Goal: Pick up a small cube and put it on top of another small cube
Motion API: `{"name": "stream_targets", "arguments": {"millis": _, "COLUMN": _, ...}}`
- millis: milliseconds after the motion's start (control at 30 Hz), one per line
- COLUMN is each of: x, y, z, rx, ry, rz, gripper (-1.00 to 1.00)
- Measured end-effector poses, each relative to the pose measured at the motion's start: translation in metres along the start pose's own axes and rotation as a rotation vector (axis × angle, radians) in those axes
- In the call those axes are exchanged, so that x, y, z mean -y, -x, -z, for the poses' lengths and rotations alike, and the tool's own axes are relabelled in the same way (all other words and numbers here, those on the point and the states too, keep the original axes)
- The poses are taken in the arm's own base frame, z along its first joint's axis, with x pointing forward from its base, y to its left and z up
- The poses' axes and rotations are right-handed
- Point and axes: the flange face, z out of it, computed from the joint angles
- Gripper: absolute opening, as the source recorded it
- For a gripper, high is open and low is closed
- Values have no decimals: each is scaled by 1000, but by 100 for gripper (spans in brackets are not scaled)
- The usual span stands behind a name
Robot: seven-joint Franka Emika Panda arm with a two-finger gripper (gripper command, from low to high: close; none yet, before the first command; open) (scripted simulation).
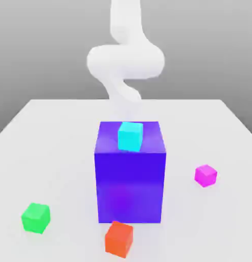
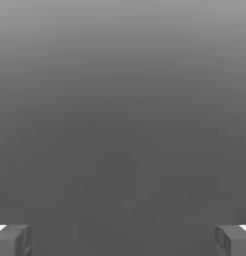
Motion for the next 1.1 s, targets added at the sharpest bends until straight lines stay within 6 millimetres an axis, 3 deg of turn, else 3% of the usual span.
{"name": "stream_targets", "arguments": {"millis": 100, "x": 15, "y": 40, "z": -61, "rx": 111, "ry": -3, "rz": 195, "gripper": 0}}
{"name": "stream_targets", "arguments": {"millis": 233, "x": 27, "y": 107, "z": -129, "rx": 246, "ry": -16, "rz": 452, "gripper": 0}}
{"name": "stream_targets", "arguments": {"millis": 467, "x": 22, "y": 248, "z": -211, "rx": 466, "ry": -61, "rz": 918, "gripper": 0}}
{"name": "stream_targets", "arguments": {"millis": 667, "x": -17, "y": 371, "z": -246, "rx": 641, "ry": -117, "rz": 1328, "gripper": 0}}
{"name": "stream_targets", "arguments": {"millis": 867, "x": -84, "y": 472, "z": -254, "rx": 802, "ry": -183, "rz": 1734, "gripper": 0}}
{"name": "stream_targets", "arguments": {"millis": 933, "x": -94, "y": 489, "z": -260, "rx": 819, "ry": -197, "rz": 1787, "gripper": 0}}
{"name": "stream_targets", "arguments": {"millis": 1100, "x": -114, "y": 507, "z": -291, "rx": 825, "ry": -196, "rz": 1788, "gripper": 0}}
